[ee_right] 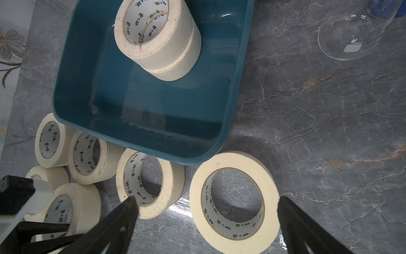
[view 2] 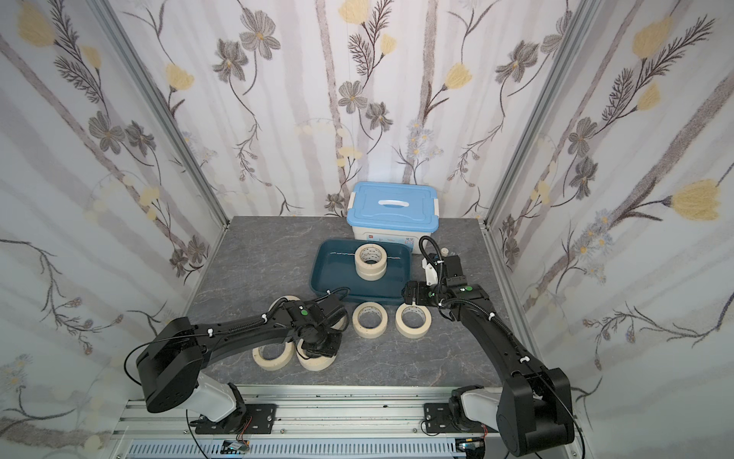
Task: Take out the art tape in the storage box
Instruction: Place the art tape at the center of the board.
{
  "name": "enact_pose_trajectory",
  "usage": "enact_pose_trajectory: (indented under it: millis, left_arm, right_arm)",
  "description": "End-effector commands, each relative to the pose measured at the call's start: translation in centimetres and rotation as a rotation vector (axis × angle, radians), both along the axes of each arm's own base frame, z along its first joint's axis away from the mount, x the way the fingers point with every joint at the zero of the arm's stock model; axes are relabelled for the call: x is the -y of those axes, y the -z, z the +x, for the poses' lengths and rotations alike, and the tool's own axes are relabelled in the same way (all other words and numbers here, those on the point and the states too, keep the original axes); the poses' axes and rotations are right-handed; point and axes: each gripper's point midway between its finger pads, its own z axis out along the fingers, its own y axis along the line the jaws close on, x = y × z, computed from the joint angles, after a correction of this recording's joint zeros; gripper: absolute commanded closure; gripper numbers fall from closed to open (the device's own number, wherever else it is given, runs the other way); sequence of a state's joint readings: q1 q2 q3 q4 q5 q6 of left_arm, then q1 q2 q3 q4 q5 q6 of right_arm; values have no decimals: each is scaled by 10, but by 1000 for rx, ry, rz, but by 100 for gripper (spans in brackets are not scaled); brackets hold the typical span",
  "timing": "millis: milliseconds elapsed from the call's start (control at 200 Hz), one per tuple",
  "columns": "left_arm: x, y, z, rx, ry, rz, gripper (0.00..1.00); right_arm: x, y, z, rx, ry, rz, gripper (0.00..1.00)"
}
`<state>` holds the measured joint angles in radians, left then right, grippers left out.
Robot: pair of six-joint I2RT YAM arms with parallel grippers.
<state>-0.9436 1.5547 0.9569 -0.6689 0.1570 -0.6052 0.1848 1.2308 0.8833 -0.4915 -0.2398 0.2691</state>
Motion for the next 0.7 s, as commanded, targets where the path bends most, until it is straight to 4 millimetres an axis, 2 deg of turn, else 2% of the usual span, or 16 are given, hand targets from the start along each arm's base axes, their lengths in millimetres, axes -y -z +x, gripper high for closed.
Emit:
enact_pose_trajectory:
  millis: [0,255,579,694]
  left_arm:
    - [1,6,5,21,-1,7,88]
    - [-4,18,5,13,5,53,82]
    - [-1,10,10,37,1,40,63]
    - [1,5,11,48,2,26,59]
  right_arm:
    - [-2,-7,4,24,2,18,0]
    - [-2,-8,4,26,2,22,0]
    - [-2,-10,5,27,1,27,0]
    - [-3,-11,5,29,-1,31,0]
